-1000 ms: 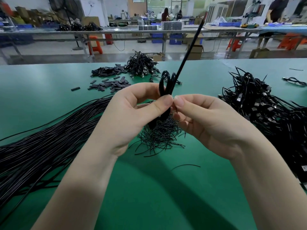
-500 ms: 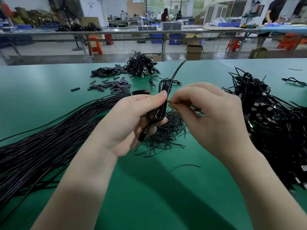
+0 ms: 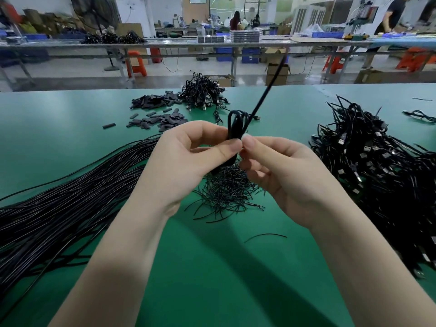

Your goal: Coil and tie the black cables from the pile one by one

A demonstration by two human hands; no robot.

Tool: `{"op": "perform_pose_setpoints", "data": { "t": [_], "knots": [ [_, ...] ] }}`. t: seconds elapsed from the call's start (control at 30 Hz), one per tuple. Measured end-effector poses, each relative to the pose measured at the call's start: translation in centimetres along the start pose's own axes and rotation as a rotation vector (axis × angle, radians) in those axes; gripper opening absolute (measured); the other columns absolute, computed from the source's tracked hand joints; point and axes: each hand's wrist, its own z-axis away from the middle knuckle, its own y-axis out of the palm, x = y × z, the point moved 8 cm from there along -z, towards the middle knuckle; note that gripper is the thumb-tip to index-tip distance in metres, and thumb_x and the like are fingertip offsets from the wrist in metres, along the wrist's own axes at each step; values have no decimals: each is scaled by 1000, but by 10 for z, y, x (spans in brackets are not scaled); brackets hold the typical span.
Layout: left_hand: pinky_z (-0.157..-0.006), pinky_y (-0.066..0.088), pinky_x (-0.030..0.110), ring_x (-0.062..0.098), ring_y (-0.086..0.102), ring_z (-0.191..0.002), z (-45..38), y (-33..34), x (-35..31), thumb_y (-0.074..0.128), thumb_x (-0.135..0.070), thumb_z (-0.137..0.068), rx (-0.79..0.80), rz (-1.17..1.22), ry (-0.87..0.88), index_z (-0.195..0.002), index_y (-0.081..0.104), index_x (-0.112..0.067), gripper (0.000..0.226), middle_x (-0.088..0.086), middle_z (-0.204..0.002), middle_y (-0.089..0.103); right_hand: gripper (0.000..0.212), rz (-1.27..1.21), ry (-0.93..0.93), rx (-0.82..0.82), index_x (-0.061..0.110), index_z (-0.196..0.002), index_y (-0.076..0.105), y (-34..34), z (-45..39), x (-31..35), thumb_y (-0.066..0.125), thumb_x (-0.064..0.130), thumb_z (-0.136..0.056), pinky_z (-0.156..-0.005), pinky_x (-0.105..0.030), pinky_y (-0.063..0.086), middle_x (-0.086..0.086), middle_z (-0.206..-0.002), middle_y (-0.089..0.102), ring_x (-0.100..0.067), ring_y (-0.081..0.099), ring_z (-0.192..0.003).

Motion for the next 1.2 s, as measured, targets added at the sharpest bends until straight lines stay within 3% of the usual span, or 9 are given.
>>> {"op": "perform_pose_setpoints", "data": {
  "t": [0.17,0.33,0.43,0.57,0.67,0.8,0.9,1.07,1.2],
  "knots": [
    [-67,50,12,0,67,-71,0,1,0,79,-32,-64,-11,-23,20,-74,76,-33,10,-11,-78,74,11,-58,-25,-11,13,-72,77,-4,-2,0,76,20,-65,-63,-17,52,1,-69,69,-8,63,-62],
    [-55,39,21,9,56,-61,4,8,24,71,-46,-65,-52,43,-282,-68,73,-29,17,-11,-62,63,3,941,-961,-295,7,-83,74,11,28,45,73,5,-83,-73,-19,49,2,-79,70,-12,64,-75],
    [-56,41,25,4,57,-52,9,16,33,68,-39,-72,24,122,-438,-68,75,-24,17,-11,-59,62,7,1167,-1210,-318,-5,-89,73,22,40,38,70,-6,-83,-76,-33,52,-16,-86,70,-31,66,-77],
    [-57,42,19,2,47,-48,5,12,33,59,-40,-93,21,17,-376,-64,72,-26,35,-14,-53,56,11,1216,-1104,-311,-5,-93,73,17,30,32,67,-2,-84,-73,-40,54,-19,-89,69,-36,66,-80],
    [-55,40,17,4,38,-48,3,13,30,64,-53,-78,67,-24,-302,-60,70,-27,32,-14,-49,41,9,1147,-1053,-292,-2,-90,75,12,25,37,68,3,-86,-69,-38,53,-15,-85,69,-32,65,-76],
    [-59,45,17,5,44,-54,2,9,36,69,-44,-72,94,11,-334,-81,79,-27,21,-5,-61,49,8,1087,-1017,-196,4,-91,76,11,21,39,71,6,-85,-72,-28,52,-9,-84,69,-22,65,-78],
    [-56,46,15,4,47,-58,2,8,40,73,-39,-66,111,110,-376,-87,80,-23,27,-1,-72,58,8,688,-716,-117,18,-86,77,-5,5,32,75,13,-81,-71,-20,50,3,-84,73,-9,65,-79],
    [-54,44,12,3,62,-63,3,16,41,74,-40,-61,205,197,-376,-82,80,-24,26,-2,-74,73,12,-21,-172,104,24,-73,76,-8,-15,-10,83,21,-63,-64,-19,50,3,-79,72,-10,64,-68],
    [-60,50,19,13,71,-70,8,25,43,77,-43,-68,330,261,-386,-88,78,-18,32,5,-76,74,47,-218,3,294,19,-109,68,5,-8,-22,81,22,-64,-73,-27,49,-20,-107,62,-17,60,-75]
  ]
}}
